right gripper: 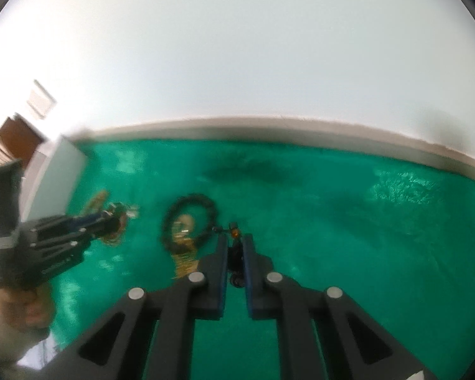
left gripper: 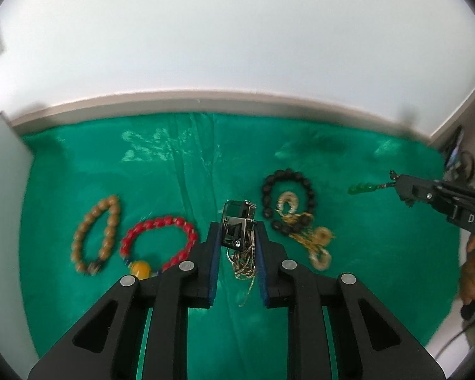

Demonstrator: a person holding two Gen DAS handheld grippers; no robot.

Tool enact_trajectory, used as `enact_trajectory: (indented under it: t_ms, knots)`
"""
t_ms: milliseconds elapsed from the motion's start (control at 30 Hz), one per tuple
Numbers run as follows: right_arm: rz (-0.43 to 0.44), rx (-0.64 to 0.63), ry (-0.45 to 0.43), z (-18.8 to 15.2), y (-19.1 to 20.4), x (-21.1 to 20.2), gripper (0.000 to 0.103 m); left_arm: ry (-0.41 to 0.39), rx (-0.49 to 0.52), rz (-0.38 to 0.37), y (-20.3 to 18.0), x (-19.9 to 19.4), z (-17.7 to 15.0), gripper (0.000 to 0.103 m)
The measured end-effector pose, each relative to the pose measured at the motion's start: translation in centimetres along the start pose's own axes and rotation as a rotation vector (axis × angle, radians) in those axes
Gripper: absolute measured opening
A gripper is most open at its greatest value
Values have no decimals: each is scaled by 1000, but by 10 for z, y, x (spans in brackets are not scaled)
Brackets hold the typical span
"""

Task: Organize jewelry
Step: 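Carry the pendant and charm into the white box and open both tools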

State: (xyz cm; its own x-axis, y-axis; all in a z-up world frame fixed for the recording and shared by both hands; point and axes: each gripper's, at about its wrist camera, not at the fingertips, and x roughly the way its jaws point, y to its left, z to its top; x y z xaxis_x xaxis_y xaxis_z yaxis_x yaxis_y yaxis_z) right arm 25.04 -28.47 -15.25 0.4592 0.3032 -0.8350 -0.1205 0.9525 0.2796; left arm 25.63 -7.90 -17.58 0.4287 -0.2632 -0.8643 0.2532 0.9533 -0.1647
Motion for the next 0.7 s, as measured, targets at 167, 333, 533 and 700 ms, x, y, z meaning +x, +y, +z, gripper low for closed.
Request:
enact_trajectory:
  t_ms: [167,333,533,700]
  knots:
    - [74,-56,-41,-2,18,-49,9,-49,-68,-4,3,-67,-14,19]
    - [136,-118,-53,-10,53,-76,9,-107,-161,37,21,-142,-47,19]
    - [229,-218,18,-9,119,-65,9,-192,-321,135,73,-228,-85,19]
    - [351,-353,49,9,213,-41,9,-231,-483,199,146,-279,-106,19]
